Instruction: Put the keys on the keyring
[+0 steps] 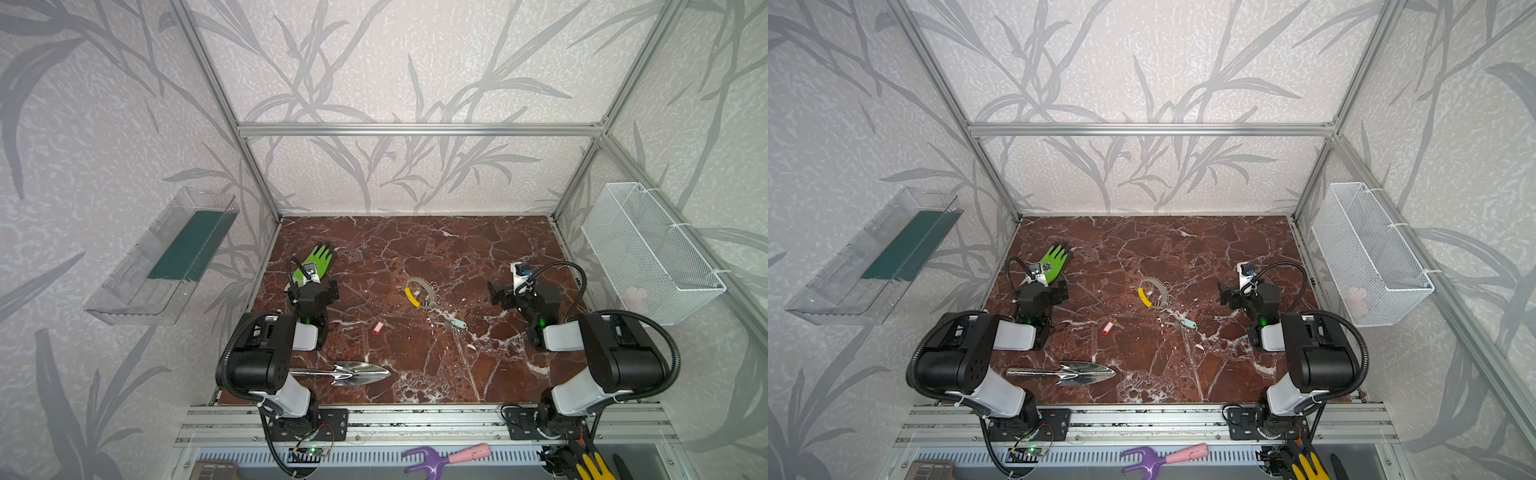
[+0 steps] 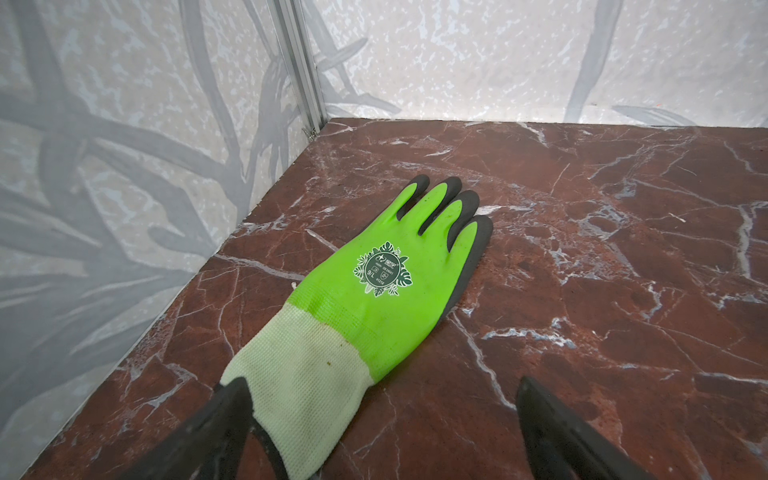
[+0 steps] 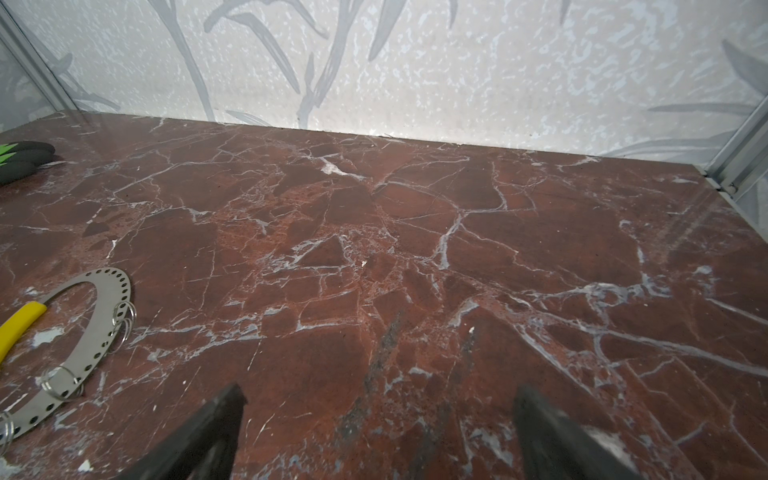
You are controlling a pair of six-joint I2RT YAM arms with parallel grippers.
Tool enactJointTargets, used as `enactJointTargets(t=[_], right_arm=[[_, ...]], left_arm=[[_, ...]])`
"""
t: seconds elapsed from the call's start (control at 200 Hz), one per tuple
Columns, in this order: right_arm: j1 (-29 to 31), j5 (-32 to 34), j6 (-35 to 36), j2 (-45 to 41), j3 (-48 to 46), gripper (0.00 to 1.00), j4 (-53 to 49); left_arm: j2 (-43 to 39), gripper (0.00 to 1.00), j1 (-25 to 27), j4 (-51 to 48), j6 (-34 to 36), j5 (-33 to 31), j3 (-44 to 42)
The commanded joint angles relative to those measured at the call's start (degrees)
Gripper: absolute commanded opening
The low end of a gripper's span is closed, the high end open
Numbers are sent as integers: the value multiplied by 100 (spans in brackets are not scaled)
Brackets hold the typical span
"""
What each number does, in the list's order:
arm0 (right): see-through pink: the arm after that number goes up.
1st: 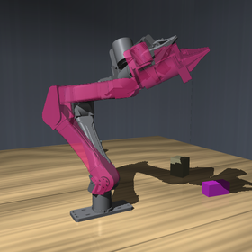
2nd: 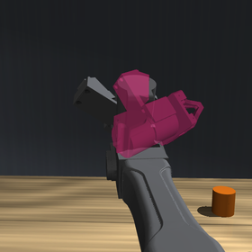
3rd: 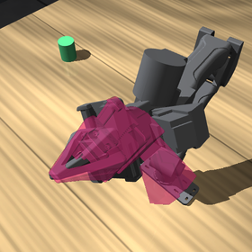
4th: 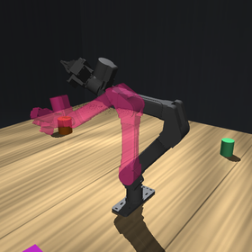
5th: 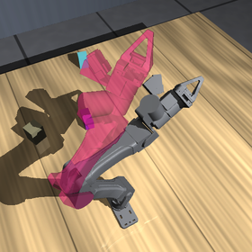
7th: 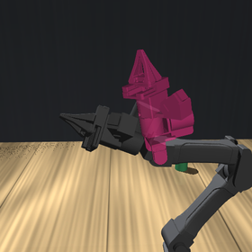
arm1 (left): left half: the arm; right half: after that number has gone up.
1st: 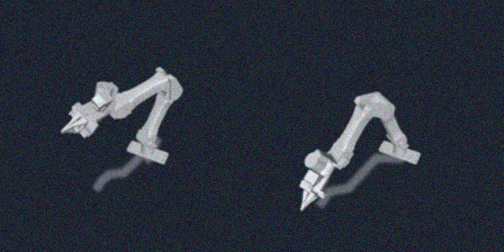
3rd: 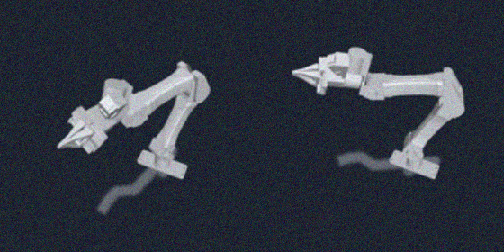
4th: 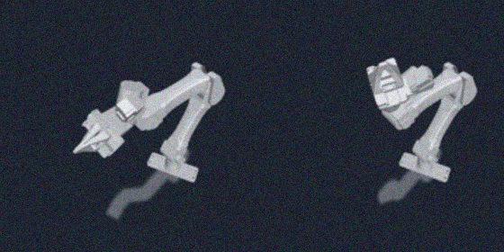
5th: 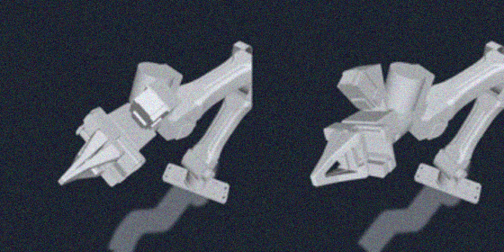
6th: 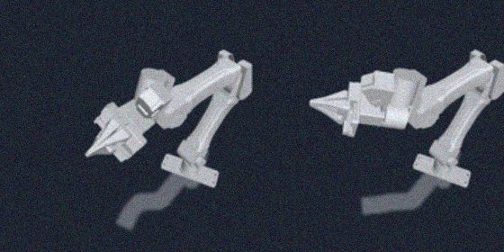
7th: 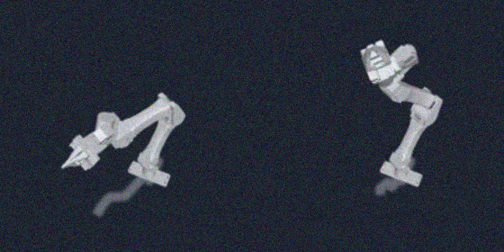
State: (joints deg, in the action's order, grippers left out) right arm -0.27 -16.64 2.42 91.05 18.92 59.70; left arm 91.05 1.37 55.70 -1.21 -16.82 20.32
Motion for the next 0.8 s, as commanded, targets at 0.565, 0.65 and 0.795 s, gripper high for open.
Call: enactJointTargets(t=[0.565,0.65,0.795], right_arm=[[-52,23,-66,-310,3,99,16],[-52,-63,-11,-919,263,97,-978],[-30,-243,-119,-1625,637,94,-2006]], left_arm=[[-146,99,-82,68,-93,149,56],[-591,99,-75,-765,-26,351,279],[-1514,98,-68,-2473,66,852,877]])
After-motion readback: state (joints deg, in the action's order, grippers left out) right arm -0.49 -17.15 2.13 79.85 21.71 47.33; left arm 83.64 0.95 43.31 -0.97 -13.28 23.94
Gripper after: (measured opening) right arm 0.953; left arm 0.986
